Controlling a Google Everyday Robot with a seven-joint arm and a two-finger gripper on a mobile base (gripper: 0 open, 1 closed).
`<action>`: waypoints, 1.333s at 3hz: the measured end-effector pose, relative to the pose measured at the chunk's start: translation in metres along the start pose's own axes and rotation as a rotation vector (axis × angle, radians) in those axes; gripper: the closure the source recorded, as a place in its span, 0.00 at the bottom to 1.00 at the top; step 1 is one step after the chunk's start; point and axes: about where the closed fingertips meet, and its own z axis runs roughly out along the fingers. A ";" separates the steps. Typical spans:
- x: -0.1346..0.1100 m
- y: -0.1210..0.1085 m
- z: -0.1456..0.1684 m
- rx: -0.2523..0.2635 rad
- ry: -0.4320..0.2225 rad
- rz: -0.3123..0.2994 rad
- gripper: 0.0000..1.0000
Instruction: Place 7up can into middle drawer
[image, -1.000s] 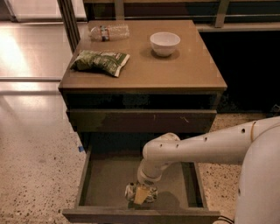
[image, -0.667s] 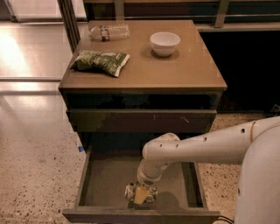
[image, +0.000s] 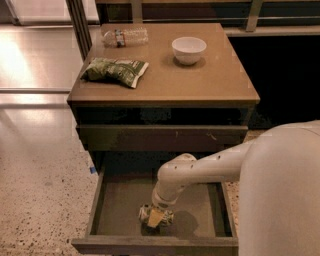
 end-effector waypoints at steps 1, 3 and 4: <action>-0.026 -0.043 0.018 0.055 0.003 -0.008 1.00; -0.007 -0.062 0.030 0.055 -0.007 0.080 1.00; 0.022 -0.083 0.055 0.040 0.009 0.188 1.00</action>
Offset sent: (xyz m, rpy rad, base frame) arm 0.0364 0.0156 -0.0124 -0.0131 -0.0415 -0.0079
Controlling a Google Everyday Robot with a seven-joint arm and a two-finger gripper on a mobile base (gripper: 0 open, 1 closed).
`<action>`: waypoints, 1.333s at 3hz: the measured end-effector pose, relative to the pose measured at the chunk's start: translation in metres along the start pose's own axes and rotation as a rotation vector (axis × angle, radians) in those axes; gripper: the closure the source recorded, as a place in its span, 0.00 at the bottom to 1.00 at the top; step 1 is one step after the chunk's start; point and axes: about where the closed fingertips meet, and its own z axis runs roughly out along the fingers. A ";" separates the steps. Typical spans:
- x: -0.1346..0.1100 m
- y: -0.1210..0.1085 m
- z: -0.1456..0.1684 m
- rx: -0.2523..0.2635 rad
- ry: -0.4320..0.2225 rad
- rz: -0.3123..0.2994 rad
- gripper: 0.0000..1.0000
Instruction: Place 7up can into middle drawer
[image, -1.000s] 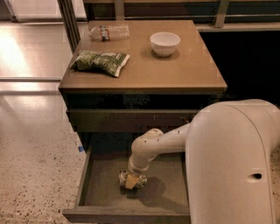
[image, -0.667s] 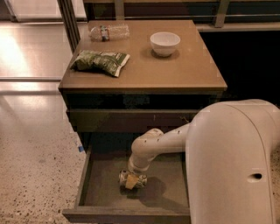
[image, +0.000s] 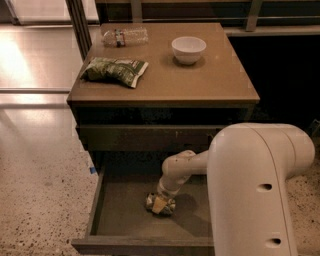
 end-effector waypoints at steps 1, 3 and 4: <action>0.005 -0.006 0.005 -0.004 0.004 0.025 0.87; 0.005 -0.006 0.005 -0.004 0.004 0.025 0.41; 0.005 -0.006 0.005 -0.004 0.005 0.025 0.17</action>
Offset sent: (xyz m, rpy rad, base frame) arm 0.0034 -0.0053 -0.0071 -0.0028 0.0118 -0.0226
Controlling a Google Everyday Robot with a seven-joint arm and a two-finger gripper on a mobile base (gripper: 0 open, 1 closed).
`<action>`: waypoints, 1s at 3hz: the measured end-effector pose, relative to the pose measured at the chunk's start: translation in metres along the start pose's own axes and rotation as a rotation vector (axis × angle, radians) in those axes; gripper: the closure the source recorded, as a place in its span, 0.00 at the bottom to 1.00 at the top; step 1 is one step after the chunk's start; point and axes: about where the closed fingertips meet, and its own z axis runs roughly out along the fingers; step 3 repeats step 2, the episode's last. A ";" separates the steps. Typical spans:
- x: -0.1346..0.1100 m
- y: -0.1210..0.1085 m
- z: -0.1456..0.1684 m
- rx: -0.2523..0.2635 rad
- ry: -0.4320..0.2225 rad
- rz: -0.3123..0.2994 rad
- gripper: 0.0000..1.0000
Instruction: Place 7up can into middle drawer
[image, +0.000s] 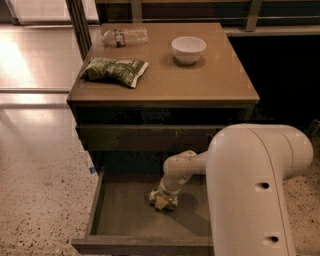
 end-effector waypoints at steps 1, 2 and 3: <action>0.000 0.000 0.000 0.000 0.000 0.000 0.00; 0.000 0.000 0.000 0.000 0.000 0.000 0.00; 0.000 0.000 0.000 0.000 0.000 0.000 0.00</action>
Offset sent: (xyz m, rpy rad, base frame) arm 0.0000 0.0000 0.0000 0.0000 0.0000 0.0000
